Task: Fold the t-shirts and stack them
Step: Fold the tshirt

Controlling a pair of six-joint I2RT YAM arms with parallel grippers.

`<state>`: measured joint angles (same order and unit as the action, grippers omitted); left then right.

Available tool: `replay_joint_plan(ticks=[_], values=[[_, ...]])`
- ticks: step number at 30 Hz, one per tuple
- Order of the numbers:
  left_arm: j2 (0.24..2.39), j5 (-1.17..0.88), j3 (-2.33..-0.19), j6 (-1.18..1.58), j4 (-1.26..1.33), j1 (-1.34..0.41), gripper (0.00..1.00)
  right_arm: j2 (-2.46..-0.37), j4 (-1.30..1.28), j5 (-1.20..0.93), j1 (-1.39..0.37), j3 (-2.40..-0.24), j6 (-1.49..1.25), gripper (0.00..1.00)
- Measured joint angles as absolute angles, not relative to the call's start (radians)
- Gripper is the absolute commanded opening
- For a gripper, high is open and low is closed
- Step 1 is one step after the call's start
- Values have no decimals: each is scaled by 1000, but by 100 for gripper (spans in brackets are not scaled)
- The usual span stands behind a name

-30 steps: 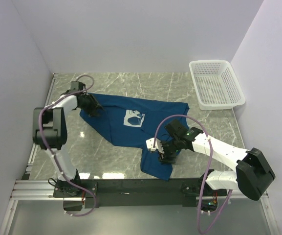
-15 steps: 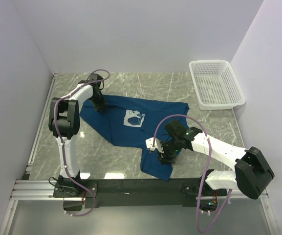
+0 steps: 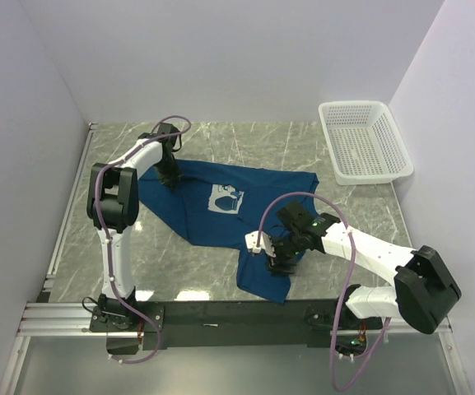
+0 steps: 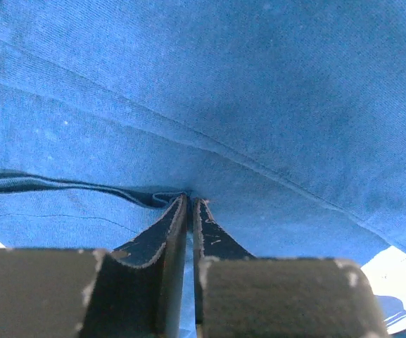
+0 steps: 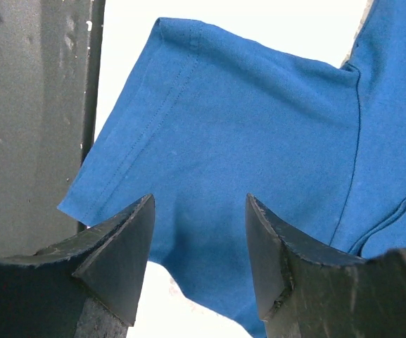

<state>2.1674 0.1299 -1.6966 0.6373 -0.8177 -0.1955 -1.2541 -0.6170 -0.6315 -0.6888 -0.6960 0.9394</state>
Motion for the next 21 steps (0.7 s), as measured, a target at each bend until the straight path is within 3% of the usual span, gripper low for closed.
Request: replay_joint_plan(ticks=[11, 21], values=[[2115, 121, -1679, 632, -817, -198, 1, -1268, -631, -628, -688, -698, 987, 61], [1984, 64, -1587, 630, -788, -198, 0, -1120, -802, -614, -712, -586, 1370, 60]])
